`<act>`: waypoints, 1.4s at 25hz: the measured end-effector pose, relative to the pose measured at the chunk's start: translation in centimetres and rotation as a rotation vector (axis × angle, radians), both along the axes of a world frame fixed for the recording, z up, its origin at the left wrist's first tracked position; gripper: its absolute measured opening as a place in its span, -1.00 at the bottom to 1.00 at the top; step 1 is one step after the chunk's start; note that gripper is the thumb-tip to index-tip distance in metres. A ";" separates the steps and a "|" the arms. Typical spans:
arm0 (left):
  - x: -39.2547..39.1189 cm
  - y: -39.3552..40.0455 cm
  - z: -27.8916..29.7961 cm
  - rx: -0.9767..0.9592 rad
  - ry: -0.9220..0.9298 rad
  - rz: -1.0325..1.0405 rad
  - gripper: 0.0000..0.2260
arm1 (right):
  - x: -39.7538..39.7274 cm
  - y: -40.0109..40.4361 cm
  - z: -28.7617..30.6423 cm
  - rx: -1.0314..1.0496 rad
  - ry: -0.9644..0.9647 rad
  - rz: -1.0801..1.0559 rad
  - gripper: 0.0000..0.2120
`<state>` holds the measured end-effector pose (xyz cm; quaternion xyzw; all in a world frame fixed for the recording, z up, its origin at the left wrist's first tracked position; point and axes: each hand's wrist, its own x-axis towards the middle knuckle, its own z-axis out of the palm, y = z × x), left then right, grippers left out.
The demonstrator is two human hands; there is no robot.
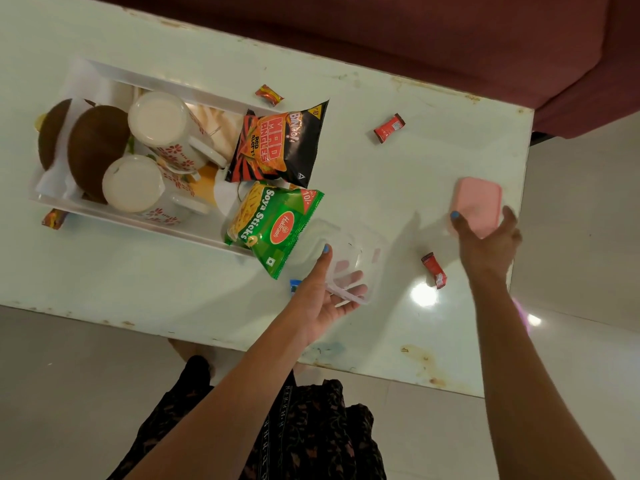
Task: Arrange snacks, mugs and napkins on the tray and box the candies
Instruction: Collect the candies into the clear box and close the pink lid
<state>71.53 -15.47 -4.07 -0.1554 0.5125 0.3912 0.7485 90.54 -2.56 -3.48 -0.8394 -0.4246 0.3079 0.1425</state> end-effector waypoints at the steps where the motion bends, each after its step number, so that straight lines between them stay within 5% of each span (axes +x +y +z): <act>1: 0.1 0.0 0.0 -0.007 -0.008 0.014 -0.48 | -0.7 -0.9 0.2 -0.039 0.090 -0.007 -0.37; 3: 0.6 0.1 0.1 -0.018 -0.012 0.024 -0.49 | -2.6 -3.5 0.8 -0.237 0.420 0.019 -0.61; 5: 1.1 0.2 0.2 -0.024 0.011 -0.010 -0.51 | -4.2 -6.2 1.0 -0.367 0.548 0.133 -0.75; 9: 1.3 0.3 0.2 -0.081 0.170 -0.076 -0.52 | -5.6 -7.7 0.7 -0.124 0.267 0.232 -0.77; 14: 1.2 -1.8 0.2 -0.067 0.500 -0.071 -0.82 | -5.2 -5.2 0.2 -0.082 0.254 0.184 -0.74; 18: 1.5 -4.2 -0.4 0.036 0.988 -0.231 -0.97 | -2.4 -4.2 -0.5 -0.003 0.038 0.174 -0.78; 22: 0.6 -4.7 -1.8 0.149 1.318 -0.437 -0.69 | -0.7 -6.0 -1.6 -0.037 -0.167 0.281 -0.75; 30: -0.2 -6.0 -3.5 0.254 1.351 -0.612 -0.86 | -4.0 -14.5 -3.7 0.018 -0.068 0.330 -0.79; 35: 1.6 -6.7 -2.0 0.215 1.160 -0.442 -0.89 | -7.3 -18.5 -1.7 -0.046 0.337 0.035 -0.87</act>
